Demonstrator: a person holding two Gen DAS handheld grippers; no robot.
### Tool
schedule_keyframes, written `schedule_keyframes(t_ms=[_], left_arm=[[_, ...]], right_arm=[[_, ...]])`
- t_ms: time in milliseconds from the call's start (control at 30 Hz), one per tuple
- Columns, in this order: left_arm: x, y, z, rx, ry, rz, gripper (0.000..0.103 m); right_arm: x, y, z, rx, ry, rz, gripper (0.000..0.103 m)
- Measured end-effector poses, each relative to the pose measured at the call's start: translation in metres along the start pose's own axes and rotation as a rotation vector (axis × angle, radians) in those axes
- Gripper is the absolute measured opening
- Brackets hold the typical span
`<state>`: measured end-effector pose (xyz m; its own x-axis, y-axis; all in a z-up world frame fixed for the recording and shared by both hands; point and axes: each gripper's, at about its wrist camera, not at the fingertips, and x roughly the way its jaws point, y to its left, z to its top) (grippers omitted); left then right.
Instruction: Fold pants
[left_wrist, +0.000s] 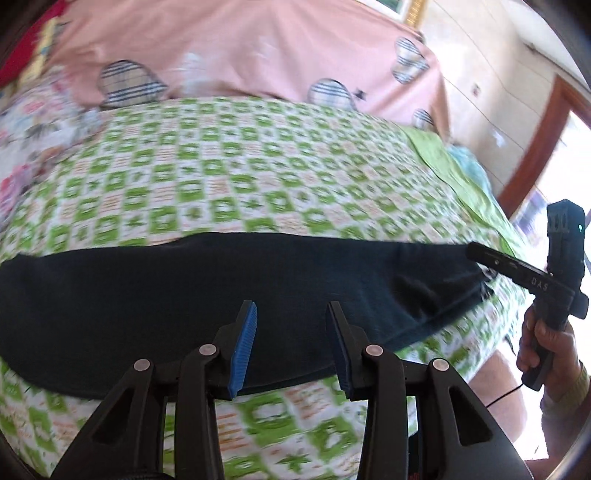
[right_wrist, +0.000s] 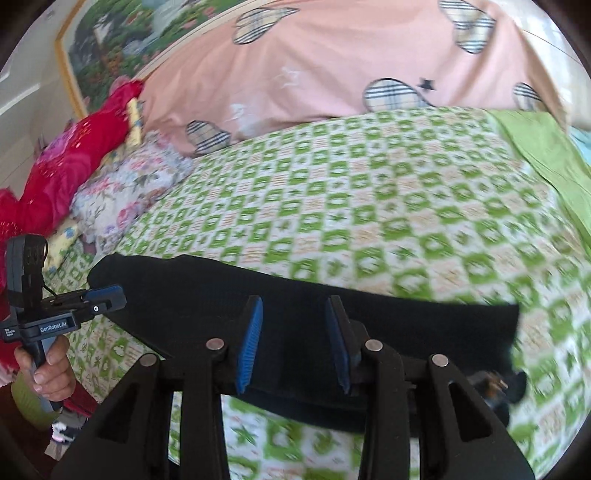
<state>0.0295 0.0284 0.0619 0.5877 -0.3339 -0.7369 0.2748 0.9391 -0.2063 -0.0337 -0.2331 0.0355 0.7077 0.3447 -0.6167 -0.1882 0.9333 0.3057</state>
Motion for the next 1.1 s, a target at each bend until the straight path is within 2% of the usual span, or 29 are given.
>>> schedule_keyframes(t_ms=[300, 433, 600, 867, 1033, 1067, 1100], left_arm=[[0.041, -0.065, -0.001, 0.264, 0.106, -0.113, 0.042], [0.059, -0.086, -0.007, 0.385, 0.162, -0.138, 0.042], [0.079, -0.101, -0.012, 0.511, 0.221, -0.145, 0.042], [0.109, -0.104, -0.015, 0.621, 0.3, -0.129, 0.042], [0.113, -0.105, -0.02, 0.685, 0.313, -0.123, 0.042], [0.114, -0.105, -0.02, 0.689, 0.315, -0.124, 0.038], [0.115, -0.104, -0.02, 0.691, 0.317, -0.125, 0.029]], right_arm=[[-0.02, -0.028, -0.04, 0.109, 0.021, -0.036, 0.037], [-0.022, -0.038, -0.058, 0.156, 0.037, -0.05, 0.037], [-0.025, -0.05, -0.063, 0.208, 0.028, -0.057, 0.037], [-0.018, -0.063, -0.06, 0.284, 0.026, -0.042, 0.037], [-0.016, -0.074, -0.059, 0.335, 0.014, -0.03, 0.037], [-0.016, -0.077, -0.059, 0.348, 0.011, -0.027, 0.037], [-0.015, -0.08, -0.059, 0.364, 0.008, -0.023, 0.037]])
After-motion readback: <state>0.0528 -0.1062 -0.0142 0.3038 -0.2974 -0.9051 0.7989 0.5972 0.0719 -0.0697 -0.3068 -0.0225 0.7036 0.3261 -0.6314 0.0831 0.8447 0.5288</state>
